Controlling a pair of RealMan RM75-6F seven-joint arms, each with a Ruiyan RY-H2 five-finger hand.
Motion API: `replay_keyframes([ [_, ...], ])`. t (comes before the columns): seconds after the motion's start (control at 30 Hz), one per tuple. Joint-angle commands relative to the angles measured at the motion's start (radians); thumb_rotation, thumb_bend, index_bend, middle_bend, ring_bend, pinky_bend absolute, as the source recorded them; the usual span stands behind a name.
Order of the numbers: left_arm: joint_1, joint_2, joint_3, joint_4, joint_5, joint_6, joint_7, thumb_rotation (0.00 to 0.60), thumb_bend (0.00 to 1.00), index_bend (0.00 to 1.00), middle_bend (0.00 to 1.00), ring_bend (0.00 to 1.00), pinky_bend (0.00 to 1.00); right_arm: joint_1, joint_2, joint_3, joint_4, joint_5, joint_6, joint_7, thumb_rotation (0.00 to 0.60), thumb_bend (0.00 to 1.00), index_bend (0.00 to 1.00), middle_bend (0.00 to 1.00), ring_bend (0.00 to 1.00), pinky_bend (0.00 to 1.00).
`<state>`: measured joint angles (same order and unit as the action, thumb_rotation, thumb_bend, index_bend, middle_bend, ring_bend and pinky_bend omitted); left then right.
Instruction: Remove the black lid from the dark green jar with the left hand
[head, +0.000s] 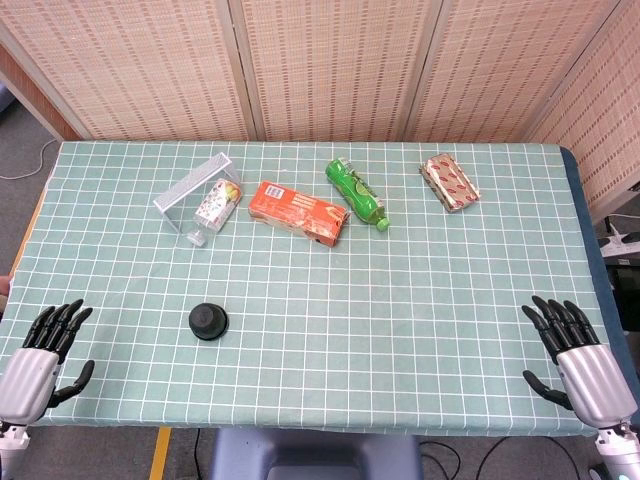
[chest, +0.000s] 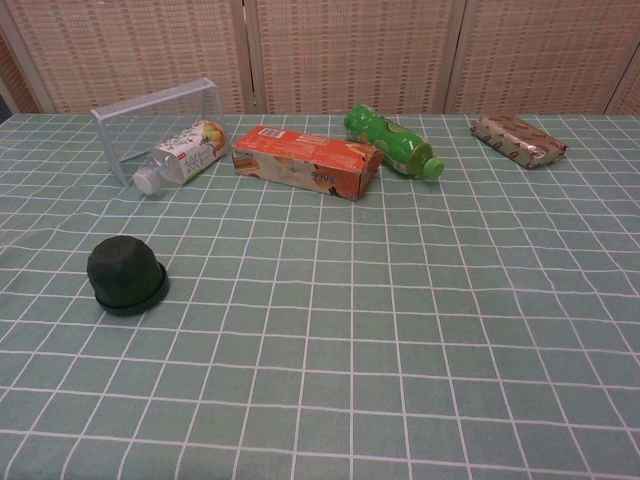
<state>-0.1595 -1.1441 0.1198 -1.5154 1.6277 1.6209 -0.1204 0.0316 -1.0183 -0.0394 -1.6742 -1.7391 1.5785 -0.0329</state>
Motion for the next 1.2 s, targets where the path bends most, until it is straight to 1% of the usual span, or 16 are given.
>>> replay_keyframes([
  [0.03,-0.005,-0.010,-0.009,0.006,0.013,-0.009,-0.015,0.600,0.43,0.00,0.00,0.00,0.00,-0.002,0.002,-0.001,0.001,-0.001,0.002,0.008,0.600,0.16,0.00,0.00,0.00,0.00],
  [0.1,-0.025,-0.019,-0.014,0.018,0.039,-0.030,-0.037,0.600,0.43,0.00,0.00,0.00,0.00,-0.003,0.006,0.002,0.000,0.002,0.008,0.013,0.600,0.16,0.00,0.00,0.00,0.00],
  [0.17,-0.067,-0.005,-0.015,0.003,0.060,-0.091,-0.077,0.600,0.43,0.00,0.00,0.00,0.00,-0.005,0.008,0.006,0.001,0.002,0.017,0.020,0.600,0.16,0.00,0.00,0.00,0.00],
  [0.23,-0.125,0.029,-0.018,-0.042,0.072,-0.171,-0.141,0.600,0.44,0.00,0.00,0.00,0.01,-0.005,0.011,0.005,0.000,-0.003,0.020,0.031,0.600,0.16,0.00,0.00,0.00,0.00],
  [0.3,-0.203,0.087,-0.032,-0.108,0.058,-0.289,-0.206,0.600,0.44,0.00,0.00,0.00,0.02,-0.005,0.012,0.001,0.001,-0.010,0.021,0.040,0.600,0.16,0.00,0.00,0.00,0.00],
  [0.33,-0.238,0.115,-0.040,-0.137,0.042,-0.348,-0.219,0.600,0.45,0.00,0.00,0.00,0.02,-0.005,0.013,-0.001,0.002,-0.013,0.019,0.041,0.600,0.16,0.00,0.00,0.00,0.00],
  [0.47,-0.411,0.229,-0.082,-0.260,-0.102,-0.687,-0.238,0.600,0.45,0.00,0.00,0.00,0.01,-0.006,0.017,-0.008,-0.001,-0.027,0.021,0.054,0.600,0.16,0.00,0.00,0.00,0.00],
  [0.53,-0.482,0.245,-0.113,-0.280,-0.189,-0.814,-0.213,0.600,0.44,0.00,0.00,0.00,0.00,-0.007,0.019,-0.014,-0.002,-0.037,0.024,0.057,0.600,0.16,0.00,0.00,0.00,0.00],
  [0.57,-0.504,0.244,-0.126,-0.280,-0.222,-0.848,-0.187,0.600,0.42,0.00,0.00,0.00,0.00,-0.007,0.021,-0.016,-0.003,-0.041,0.024,0.060,0.600,0.16,0.00,0.00,0.00,0.00],
  [0.63,-0.540,0.231,-0.146,-0.275,-0.289,-0.894,-0.110,0.600,0.37,0.00,0.00,0.00,0.01,-0.006,0.021,-0.016,0.002,-0.049,0.028,0.063,0.600,0.16,0.00,0.00,0.00,0.00],
  [0.67,-0.563,0.218,-0.154,-0.270,-0.335,-0.919,-0.047,0.600,0.36,0.00,0.00,0.00,0.01,-0.006,0.020,-0.016,0.006,-0.051,0.028,0.066,0.600,0.16,0.00,0.00,0.00,0.00],
  [0.8,-0.640,0.169,-0.151,-0.263,-0.510,-0.997,0.138,0.600,0.35,0.00,0.00,0.00,0.01,0.000,0.019,-0.015,0.012,-0.052,0.023,0.077,0.600,0.16,0.00,0.00,0.00,0.00],
  [0.97,-0.728,0.115,-0.137,-0.274,-0.707,-1.009,0.296,0.600,0.35,0.00,0.00,0.00,0.01,0.007,0.022,-0.016,0.011,-0.043,0.005,0.089,0.600,0.16,0.00,0.00,0.00,0.00],
  [1.03,-0.768,0.114,-0.122,-0.284,-0.782,-1.043,0.328,0.600,0.35,0.00,0.00,0.00,0.02,0.006,0.024,-0.013,0.007,-0.030,0.002,0.086,0.600,0.16,0.00,0.00,0.00,0.00],
  [1.13,-0.858,0.103,-0.066,-0.277,-0.909,-1.094,0.405,0.600,0.33,0.00,0.00,0.00,0.03,0.006,0.027,-0.008,0.000,-0.016,-0.001,0.086,0.600,0.16,0.00,0.00,0.00,0.00],
  [1.2,-0.912,0.091,-0.032,-0.276,-0.977,-1.105,0.446,0.600,0.33,0.00,0.00,0.00,0.03,0.006,0.028,-0.010,-0.002,-0.016,-0.003,0.088,0.600,0.16,0.00,0.00,0.00,0.00],
])
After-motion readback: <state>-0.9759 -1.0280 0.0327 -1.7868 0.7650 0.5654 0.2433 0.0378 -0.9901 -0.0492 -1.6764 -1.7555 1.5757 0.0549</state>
